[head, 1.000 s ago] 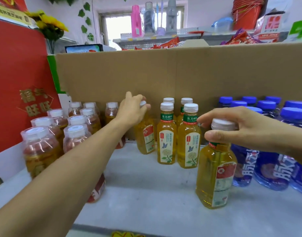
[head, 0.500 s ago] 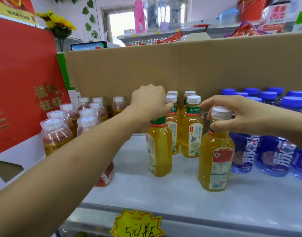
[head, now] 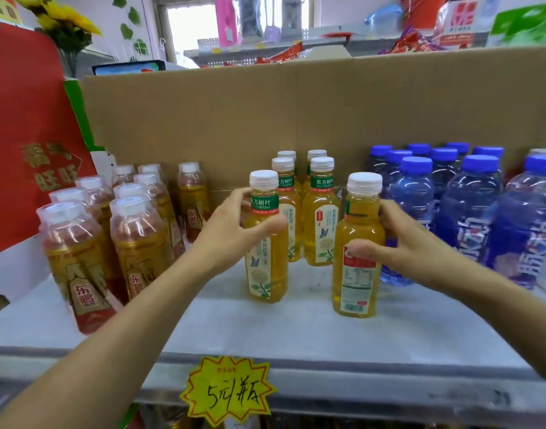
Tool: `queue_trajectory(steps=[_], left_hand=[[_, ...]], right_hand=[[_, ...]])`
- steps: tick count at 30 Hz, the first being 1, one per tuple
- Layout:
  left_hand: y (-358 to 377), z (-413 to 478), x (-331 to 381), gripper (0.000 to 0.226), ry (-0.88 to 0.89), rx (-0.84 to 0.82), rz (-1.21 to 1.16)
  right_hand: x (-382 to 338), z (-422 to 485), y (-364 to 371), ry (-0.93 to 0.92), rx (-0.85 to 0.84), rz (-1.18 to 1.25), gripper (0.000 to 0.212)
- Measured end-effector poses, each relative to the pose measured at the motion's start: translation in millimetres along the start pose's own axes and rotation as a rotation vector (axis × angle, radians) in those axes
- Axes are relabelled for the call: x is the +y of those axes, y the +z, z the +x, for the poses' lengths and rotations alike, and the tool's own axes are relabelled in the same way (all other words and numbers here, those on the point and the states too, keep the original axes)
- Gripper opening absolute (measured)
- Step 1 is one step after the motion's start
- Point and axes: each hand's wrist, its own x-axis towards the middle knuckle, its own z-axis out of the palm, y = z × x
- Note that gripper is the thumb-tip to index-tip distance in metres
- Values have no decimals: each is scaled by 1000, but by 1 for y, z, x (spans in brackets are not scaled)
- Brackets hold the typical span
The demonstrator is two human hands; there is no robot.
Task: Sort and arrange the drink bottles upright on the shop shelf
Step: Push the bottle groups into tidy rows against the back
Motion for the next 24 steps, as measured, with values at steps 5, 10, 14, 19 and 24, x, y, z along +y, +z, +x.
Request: queue_trajectory(steps=[5, 10, 14, 19, 24], left_hand=[[25, -18, -53, 70, -206, -273, -159], [47, -10, -51, 86, -167, -117, -67], [61, -13, -57, 95, -162, -72, -35], [60, -16, -71, 89, -220, -154, -109], [58, -18, -71, 79, -191, -156, -143]], right_hand=[[42, -24, 40, 128, 25, 14, 78], [38, -8, 63, 168, 217, -150, 92], [40, -10, 67, 184, 165, -80, 95], [43, -13, 41, 206, -245, 192, 88], [43, -4, 45, 201, -204, 259, 69]])
